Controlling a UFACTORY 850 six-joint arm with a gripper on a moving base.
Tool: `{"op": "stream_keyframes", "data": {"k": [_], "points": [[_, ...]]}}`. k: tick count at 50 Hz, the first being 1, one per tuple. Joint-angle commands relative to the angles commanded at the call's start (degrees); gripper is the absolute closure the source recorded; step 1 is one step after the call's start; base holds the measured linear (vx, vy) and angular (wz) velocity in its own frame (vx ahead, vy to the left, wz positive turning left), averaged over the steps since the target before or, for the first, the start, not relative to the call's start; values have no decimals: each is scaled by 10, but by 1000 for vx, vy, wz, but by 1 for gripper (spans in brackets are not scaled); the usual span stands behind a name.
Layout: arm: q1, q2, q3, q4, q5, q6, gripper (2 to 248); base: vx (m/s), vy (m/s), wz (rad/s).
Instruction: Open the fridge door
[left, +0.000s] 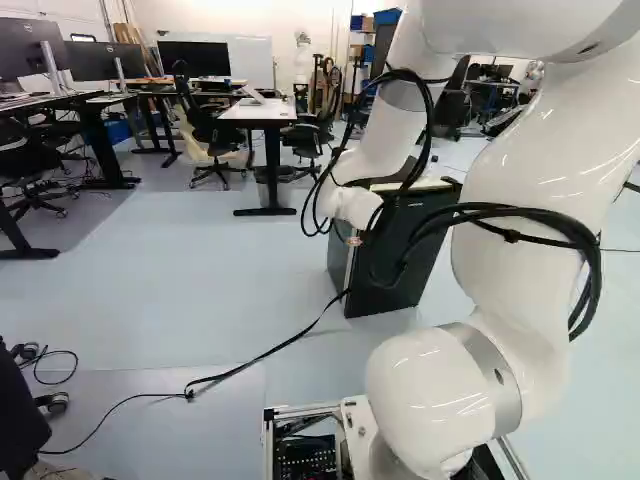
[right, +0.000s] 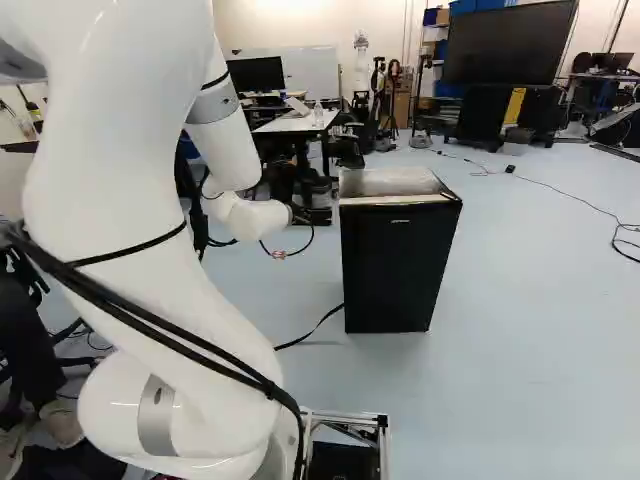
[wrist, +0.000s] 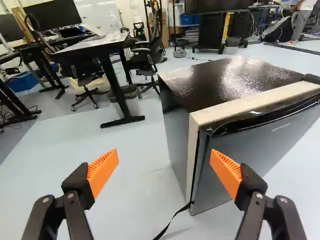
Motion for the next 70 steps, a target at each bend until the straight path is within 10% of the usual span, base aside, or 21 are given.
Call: {"op": "stream_keyframes", "data": {"k": [70], "points": [[71,-112,-136,378,0,0,3,0,0,0]]}}
